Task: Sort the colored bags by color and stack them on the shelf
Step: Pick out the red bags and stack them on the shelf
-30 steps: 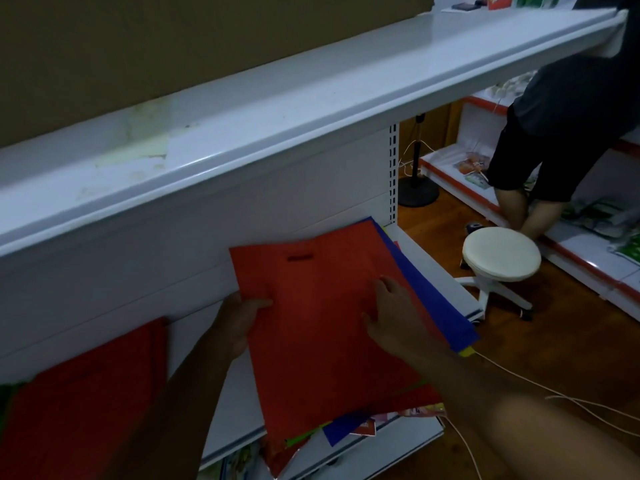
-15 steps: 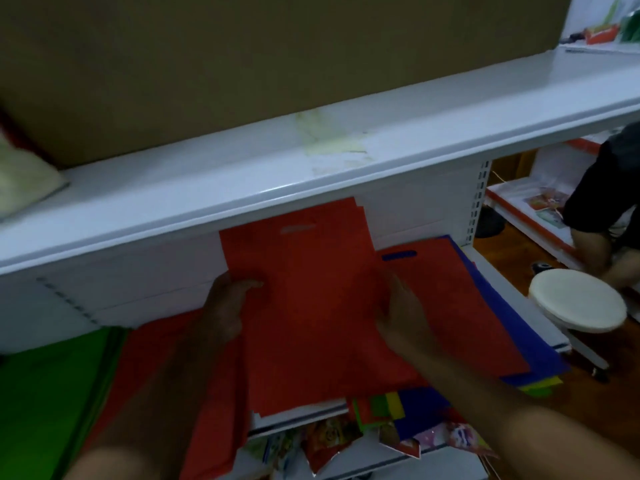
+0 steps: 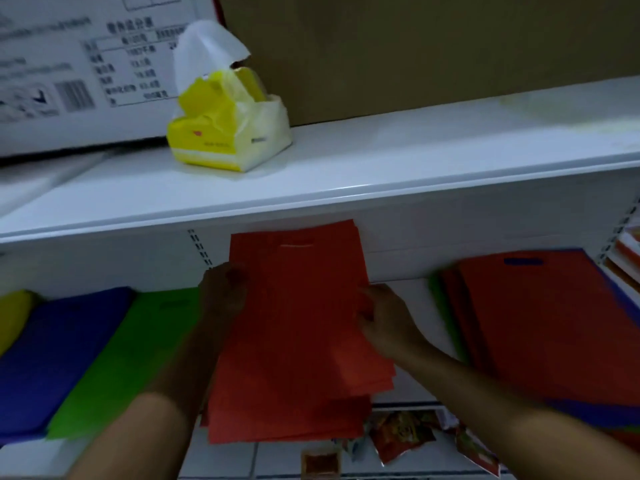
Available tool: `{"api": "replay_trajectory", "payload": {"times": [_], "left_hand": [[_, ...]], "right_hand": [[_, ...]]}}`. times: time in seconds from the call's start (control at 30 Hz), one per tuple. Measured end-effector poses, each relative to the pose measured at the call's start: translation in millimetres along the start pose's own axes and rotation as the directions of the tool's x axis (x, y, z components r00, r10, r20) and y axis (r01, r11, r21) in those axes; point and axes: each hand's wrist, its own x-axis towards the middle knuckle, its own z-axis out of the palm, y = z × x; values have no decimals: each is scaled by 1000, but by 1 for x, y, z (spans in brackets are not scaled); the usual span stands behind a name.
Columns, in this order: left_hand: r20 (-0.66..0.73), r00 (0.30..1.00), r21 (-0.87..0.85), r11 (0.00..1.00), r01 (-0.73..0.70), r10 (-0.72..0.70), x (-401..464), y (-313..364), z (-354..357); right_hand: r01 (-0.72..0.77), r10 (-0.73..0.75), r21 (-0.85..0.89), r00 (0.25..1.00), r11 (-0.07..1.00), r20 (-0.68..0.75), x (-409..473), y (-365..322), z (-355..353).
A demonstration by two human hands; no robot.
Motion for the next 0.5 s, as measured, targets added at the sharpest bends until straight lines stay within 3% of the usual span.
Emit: {"api": "replay_trajectory", "payload": {"times": [0.1,0.23,0.37,0.5], "left_hand": [[70,998,0,1000,-4,4,10,-21,-8],[282,957,142,984,-107,63,16,-57,0],[494,867,77,997,29,-64,15,-87,17],[588,805,38,997,73,-81,17,-104,35]], "right_hand": [[-50,50,-12,998,999,44,4,-7,24],[-99,103,-49,990,994,94,7,0,56],[-185,205,-133,967,974,153,6,16,83],[-218,270,-262,945,940,182,9,33,98]]}}
